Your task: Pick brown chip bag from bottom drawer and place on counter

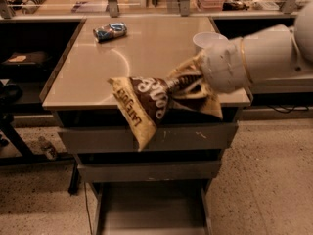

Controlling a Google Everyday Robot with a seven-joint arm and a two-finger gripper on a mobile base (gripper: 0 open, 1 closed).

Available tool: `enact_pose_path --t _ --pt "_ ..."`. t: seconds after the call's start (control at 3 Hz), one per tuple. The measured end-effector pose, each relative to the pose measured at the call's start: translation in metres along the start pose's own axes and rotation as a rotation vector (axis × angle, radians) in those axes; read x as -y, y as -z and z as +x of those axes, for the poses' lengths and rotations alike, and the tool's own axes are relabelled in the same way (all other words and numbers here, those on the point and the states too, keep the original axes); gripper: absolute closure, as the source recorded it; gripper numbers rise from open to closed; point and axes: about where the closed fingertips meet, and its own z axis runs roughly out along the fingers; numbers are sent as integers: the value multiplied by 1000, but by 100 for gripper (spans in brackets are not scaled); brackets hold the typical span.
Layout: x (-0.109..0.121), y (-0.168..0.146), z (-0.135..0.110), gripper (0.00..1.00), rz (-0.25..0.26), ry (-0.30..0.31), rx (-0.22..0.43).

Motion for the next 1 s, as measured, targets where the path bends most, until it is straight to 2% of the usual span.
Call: enact_pose_path --t 0.33,0.67,1.0 --pt "46 -11 29 100 -10 -42 -23" --pt "74 -40 49 100 -38 -85 -14" --pt "85 -71 70 100 -63 -120 -20"
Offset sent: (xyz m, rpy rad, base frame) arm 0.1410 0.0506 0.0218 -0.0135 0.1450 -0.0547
